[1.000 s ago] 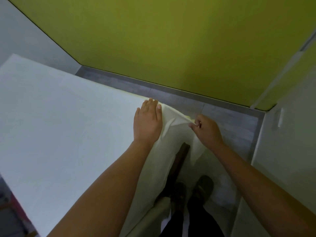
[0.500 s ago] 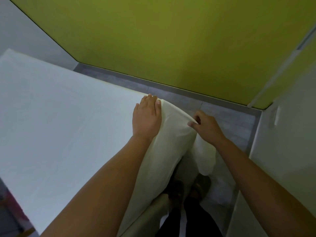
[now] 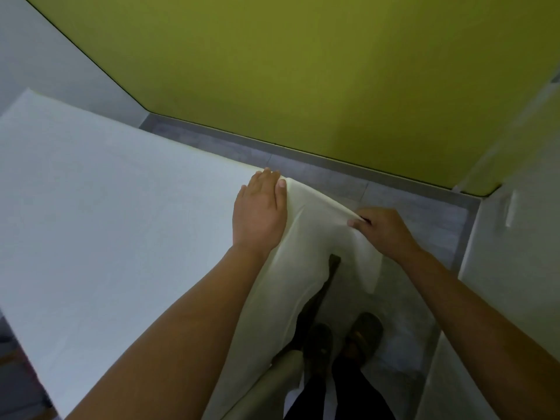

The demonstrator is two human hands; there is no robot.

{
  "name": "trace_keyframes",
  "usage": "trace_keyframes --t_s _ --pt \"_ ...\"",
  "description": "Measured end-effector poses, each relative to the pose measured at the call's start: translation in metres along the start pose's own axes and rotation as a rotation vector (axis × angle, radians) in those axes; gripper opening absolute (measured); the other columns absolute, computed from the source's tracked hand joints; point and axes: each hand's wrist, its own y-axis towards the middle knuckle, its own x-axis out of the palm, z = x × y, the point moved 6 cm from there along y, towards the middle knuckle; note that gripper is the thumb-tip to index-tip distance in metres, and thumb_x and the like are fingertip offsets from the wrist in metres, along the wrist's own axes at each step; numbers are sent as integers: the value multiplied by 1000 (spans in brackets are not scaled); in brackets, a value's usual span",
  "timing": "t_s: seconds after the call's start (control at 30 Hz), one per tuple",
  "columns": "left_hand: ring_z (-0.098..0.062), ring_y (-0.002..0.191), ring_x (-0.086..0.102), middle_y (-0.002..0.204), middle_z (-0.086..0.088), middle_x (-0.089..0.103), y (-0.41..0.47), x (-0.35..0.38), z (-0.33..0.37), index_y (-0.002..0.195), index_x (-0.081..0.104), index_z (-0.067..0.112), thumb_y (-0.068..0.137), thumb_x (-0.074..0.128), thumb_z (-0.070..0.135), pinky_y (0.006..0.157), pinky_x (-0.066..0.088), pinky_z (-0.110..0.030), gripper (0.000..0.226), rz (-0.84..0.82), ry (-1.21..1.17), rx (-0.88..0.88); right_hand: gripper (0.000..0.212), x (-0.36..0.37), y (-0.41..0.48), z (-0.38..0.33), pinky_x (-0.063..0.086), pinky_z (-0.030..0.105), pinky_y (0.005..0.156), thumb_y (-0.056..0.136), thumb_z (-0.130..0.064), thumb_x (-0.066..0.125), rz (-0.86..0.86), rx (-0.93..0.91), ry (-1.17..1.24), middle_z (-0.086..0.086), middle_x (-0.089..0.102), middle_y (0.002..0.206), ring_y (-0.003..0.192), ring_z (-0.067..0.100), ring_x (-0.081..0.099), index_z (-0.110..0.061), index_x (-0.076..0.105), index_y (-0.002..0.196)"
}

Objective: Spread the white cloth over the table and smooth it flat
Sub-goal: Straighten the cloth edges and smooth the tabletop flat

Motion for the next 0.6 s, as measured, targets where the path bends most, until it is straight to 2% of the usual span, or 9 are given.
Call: trace_keyframes --t_s 0.07,0.2,0.33,0.43,0.53,0.6 --pt "-23 133 42 140 -7 51 -1 -1 1 132 51 11 103 24 29 112 32 -40 44 14 2 7 22 10 -6 20 36 28 58 92 -17 59 -13 23 -21 5 60 67 64 23 56 -12 63 71" --pt "-22 134 40 142 -6 49 -1 1 -1 134 49 13 103 23 31 111 32 -44 44 -2 -11 3 22 36 -11 41 34 27 61 96 -22 53 -66 110 -124 3 57 70 67 23 55 -11 66 81" --pt "-19 138 35 146 -4 44 -1 3 -2 137 46 15 103 20 34 115 27 -44 46 -9 -24 -3 19 43 9 26 36 28 64 91 -23 58 24 163 -103 6 60 80 75 23 55 -6 67 89" --pt "-14 142 28 150 0 39 -1 4 -7 139 45 19 103 20 36 118 21 -40 47 -14 -102 -43 13 34 24 -8 32 27 65 90 -15 60 161 -3 -60 11 66 86 81 28 57 -5 69 91" --pt "-17 138 34 145 -1 46 1 2 -10 131 51 20 103 20 36 114 27 -44 44 -2 -176 -56 10 11 25 -43 31 24 66 84 -7 63 392 -285 -42 12 69 82 79 23 56 -1 71 87" --pt "-20 134 39 140 -1 50 1 2 -10 127 52 19 103 22 35 110 31 -45 42 5 -195 -59 10 4 20 -46 34 23 68 83 -4 62 458 -412 -24 11 69 80 78 18 53 -1 70 89"
